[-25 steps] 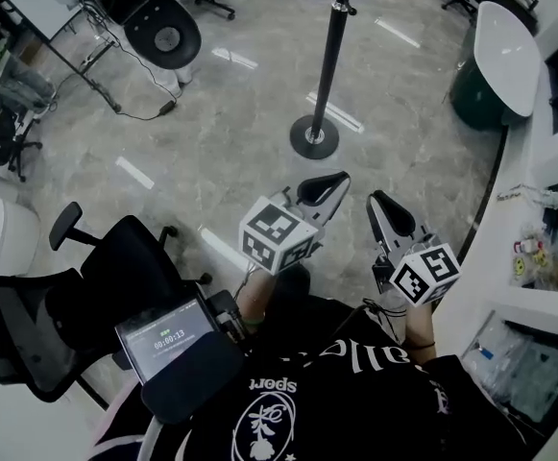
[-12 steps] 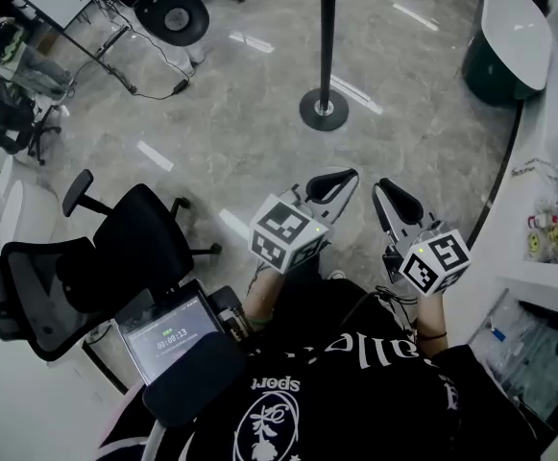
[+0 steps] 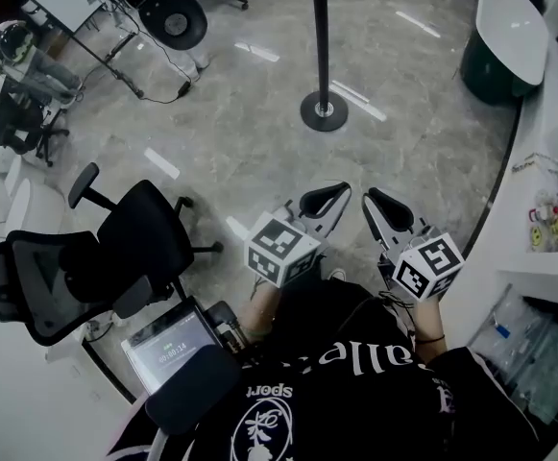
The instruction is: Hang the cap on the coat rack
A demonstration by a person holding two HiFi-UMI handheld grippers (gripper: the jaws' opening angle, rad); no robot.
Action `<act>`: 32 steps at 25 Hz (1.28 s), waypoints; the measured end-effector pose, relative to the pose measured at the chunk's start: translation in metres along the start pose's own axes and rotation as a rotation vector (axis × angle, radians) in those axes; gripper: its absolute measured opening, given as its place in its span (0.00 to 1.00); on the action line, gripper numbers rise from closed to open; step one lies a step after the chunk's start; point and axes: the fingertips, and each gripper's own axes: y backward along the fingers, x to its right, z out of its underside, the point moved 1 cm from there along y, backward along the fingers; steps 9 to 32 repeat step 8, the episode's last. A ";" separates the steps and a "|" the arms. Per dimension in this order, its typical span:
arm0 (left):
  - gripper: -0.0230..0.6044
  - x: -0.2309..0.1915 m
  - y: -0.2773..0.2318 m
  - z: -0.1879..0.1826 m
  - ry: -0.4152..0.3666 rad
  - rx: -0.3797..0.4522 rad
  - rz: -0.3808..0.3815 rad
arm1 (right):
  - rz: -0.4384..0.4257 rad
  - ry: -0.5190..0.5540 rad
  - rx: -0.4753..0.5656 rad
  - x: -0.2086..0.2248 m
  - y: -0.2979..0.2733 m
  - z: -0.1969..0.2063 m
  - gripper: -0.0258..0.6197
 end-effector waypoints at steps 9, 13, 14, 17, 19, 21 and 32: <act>0.04 0.011 0.027 0.005 0.023 0.018 -0.042 | -0.020 0.007 -0.012 -0.025 0.013 0.016 0.11; 0.04 0.011 0.027 0.005 0.023 0.018 -0.042 | -0.020 0.007 -0.012 -0.025 0.013 0.016 0.11; 0.04 0.011 0.027 0.005 0.023 0.018 -0.042 | -0.020 0.007 -0.012 -0.025 0.013 0.016 0.11; 0.04 0.011 0.027 0.005 0.023 0.018 -0.042 | -0.020 0.007 -0.012 -0.025 0.013 0.016 0.11; 0.04 0.011 0.027 0.005 0.023 0.018 -0.042 | -0.020 0.007 -0.012 -0.025 0.013 0.016 0.11; 0.04 0.011 0.027 0.005 0.023 0.018 -0.042 | -0.020 0.007 -0.012 -0.025 0.013 0.016 0.11; 0.04 0.011 0.027 0.005 0.023 0.018 -0.042 | -0.020 0.007 -0.012 -0.025 0.013 0.016 0.11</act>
